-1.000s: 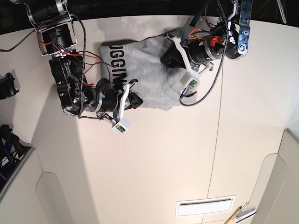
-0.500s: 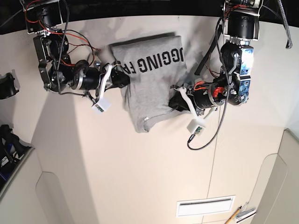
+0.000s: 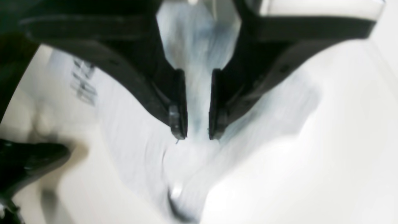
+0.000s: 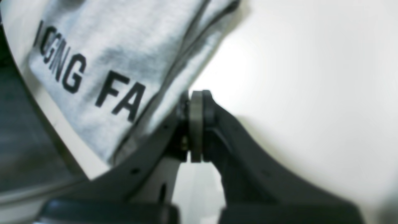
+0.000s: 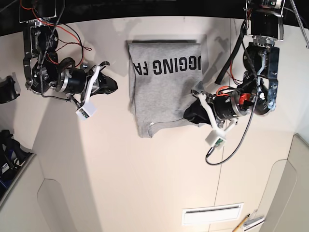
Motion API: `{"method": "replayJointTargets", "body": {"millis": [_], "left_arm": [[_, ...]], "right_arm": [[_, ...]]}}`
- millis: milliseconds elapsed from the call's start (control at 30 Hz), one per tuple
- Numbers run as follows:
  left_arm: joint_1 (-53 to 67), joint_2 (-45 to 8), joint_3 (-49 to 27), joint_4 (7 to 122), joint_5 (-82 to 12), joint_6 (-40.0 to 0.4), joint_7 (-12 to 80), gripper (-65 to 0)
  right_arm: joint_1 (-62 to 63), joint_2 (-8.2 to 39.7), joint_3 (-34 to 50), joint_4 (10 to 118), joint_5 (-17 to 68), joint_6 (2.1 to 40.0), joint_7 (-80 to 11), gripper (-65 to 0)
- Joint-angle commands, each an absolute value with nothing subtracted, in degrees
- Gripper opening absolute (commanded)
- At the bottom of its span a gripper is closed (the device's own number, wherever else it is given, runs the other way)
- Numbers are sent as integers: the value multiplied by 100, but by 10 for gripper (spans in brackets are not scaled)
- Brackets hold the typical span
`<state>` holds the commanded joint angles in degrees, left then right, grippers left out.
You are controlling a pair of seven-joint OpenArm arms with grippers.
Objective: Fold the T-shirt properly
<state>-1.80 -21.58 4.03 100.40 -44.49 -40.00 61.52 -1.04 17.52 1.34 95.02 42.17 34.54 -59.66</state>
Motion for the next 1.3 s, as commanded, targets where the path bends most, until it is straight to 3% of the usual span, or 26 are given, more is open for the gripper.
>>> {"method": "replayJointTargets", "body": {"millis": [167, 333, 467, 633, 833, 967, 1167, 1300], "left_arm": [[1068, -2694, -113, 10873, -4480, -3898, 6158, -522], [2773, -2733, -1505, 11522, -4759, -4000, 6200, -522], [4073, -2718, -2161, 11697, -4772, -4000, 6202, -522], [5290, -2458, -2373, 11695, -4504, -4000, 6193, -522], [6420, -1994, -2357, 11535, -3649, -4000, 6025, -522], [6831, -2099, -2346, 10910, -3124, -4000, 5653, -521], [6652, -2493, -1702, 8665, -2364, -4000, 3706, -521], [5778, -2423, -913, 7059, -2115, -4000, 3706, -521]], "right_arm": [[-705, 2351, 134, 10171, 4359, 3452, -5986, -650], [-1374, 2978, 137, 10523, 4757, 3454, -6049, -650], [-1879, 3415, 137, 10527, 4941, 3454, -6082, -650], [-2412, 4136, -56, 10527, 5752, 3529, -6552, -650], [-3059, 4899, -530, 10527, 5933, 3581, -6757, -650], [-3529, 5164, -1024, 10521, 5592, 3577, -6753, -650], [-3653, 5155, -2335, 10283, 4412, 3514, -6506, -650], [-3656, 5155, -3105, 9887, 3752, 3511, -5861, -650]]}}
